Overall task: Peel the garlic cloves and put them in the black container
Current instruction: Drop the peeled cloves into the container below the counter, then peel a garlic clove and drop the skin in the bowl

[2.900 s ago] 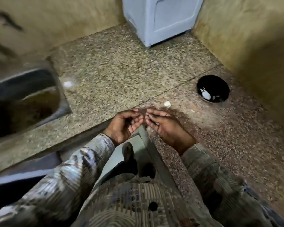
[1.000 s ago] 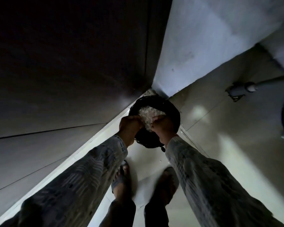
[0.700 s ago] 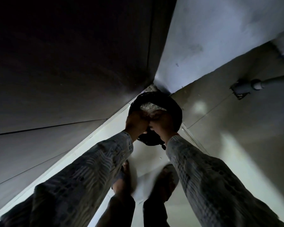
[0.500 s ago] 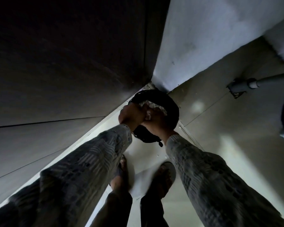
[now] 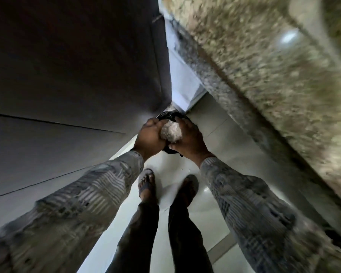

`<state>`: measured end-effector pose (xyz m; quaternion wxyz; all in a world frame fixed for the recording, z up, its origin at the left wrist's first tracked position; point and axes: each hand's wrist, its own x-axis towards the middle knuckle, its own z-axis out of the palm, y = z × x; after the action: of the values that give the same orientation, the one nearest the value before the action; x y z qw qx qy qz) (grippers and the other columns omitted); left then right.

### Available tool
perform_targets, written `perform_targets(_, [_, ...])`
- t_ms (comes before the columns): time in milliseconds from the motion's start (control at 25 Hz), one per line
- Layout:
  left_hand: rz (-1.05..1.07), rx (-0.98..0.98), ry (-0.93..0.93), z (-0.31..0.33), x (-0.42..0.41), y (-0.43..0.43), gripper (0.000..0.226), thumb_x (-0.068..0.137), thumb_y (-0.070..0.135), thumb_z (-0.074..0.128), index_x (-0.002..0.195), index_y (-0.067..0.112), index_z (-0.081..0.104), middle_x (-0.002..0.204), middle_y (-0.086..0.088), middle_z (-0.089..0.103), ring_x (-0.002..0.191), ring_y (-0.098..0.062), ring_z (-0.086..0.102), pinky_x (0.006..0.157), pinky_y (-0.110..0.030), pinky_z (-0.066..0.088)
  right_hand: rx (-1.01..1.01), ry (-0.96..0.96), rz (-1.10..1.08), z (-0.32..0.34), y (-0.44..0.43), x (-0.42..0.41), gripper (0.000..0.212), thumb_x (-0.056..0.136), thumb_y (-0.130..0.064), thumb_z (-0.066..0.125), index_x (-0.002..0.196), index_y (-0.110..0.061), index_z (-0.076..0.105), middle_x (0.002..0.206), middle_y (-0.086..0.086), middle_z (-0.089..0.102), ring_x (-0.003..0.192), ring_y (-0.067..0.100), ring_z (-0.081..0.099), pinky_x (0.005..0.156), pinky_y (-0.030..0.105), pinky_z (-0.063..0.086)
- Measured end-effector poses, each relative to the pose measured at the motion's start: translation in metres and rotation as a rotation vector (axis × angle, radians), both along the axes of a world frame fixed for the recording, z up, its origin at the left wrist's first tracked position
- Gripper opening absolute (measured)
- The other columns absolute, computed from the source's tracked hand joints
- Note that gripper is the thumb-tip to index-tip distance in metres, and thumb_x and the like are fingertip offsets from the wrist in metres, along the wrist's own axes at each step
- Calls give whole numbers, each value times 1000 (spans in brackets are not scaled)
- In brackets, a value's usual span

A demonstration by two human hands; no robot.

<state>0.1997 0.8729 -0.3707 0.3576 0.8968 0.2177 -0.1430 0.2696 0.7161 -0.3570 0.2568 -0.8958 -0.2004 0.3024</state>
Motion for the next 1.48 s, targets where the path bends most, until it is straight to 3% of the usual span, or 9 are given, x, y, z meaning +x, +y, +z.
perform_targets(240, [-148, -5, -57, 183, -20, -21, 83, 66, 27, 65, 148, 29, 50, 142, -3, 50, 130, -27, 53, 112, -35, 45, 69, -82, -72, 185, -45, -36, 102, 71, -39, 88, 157, -20, 38, 156, 11, 43, 141, 32, 41, 115, 41, 38])
perform_targets(440, [-293, -38, -180, 305, -38, -47, 87, 66, 24, 62, 151, 29, 46, 147, -4, 46, 135, -29, 48, 113, -40, 44, 106, -264, -193, 303, -92, -86, 96, 74, -49, 79, 154, -9, 44, 150, 21, 49, 138, 41, 48, 112, 55, 43])
perform_targets(680, [-641, -41, -330, 415, -52, -98, 96, 73, 17, 79, 158, 33, 35, 156, -8, 39, 144, -31, 39, 117, -45, 40, -40, -335, -440, 409, -159, -164, 110, 71, -57, 81, 161, -34, 23, 161, 5, 34, 148, 29, 33, 118, 52, 35])
perform_targets(1080, [-1126, -72, -503, 483, -89, -265, 100, 73, 21, 81, 158, 38, 32, 158, -7, 39, 142, -30, 41, 116, -46, 41, -171, -474, -919, 480, -297, -303, 105, 72, -56, 84, 160, -36, 28, 165, 3, 31, 152, 26, 27, 123, 49, 28])
perform_targets(1480, [-1512, -151, -471, 473, -151, -512, 96, 76, 19, 80, 159, 32, 33, 155, -10, 39, 142, -31, 40, 116, -39, 39, -292, -436, -1265, 468, -473, -410, 101, 75, -57, 80, 159, -38, 28, 163, 1, 31, 150, 26, 30, 120, 48, 30])
